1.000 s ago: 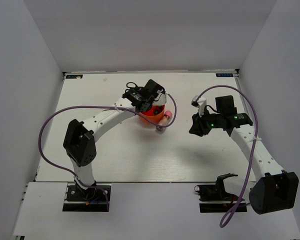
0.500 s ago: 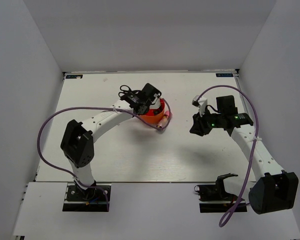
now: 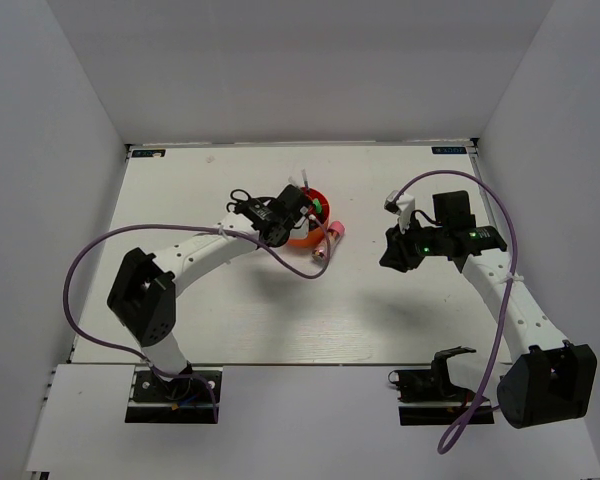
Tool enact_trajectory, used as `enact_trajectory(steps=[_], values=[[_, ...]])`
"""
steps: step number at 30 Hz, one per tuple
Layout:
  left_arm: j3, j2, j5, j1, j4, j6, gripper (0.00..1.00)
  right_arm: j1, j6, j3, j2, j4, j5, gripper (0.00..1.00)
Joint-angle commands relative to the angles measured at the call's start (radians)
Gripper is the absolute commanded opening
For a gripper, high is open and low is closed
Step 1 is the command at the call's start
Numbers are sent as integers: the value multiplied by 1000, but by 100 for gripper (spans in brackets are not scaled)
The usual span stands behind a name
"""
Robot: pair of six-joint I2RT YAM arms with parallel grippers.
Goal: Sort the stationery into containers
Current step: Place the stationery in the storage box.
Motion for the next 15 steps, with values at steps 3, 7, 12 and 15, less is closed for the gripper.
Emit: enact_trajectory(steps=[3,7,12,15], values=[[-12,-34,16,-13,78,81,1,-6,2,-3,-8,16,-22,38],[34,3,23,-13,119,127,1,-14,0,-3,-10,17,-18,38],[44,28,20,-21,132,155,1,-20,0,-3,-11,17,-21,38],[38,57,17,-22,142,153,1,-23,2,-3,-8,16,-22,38]])
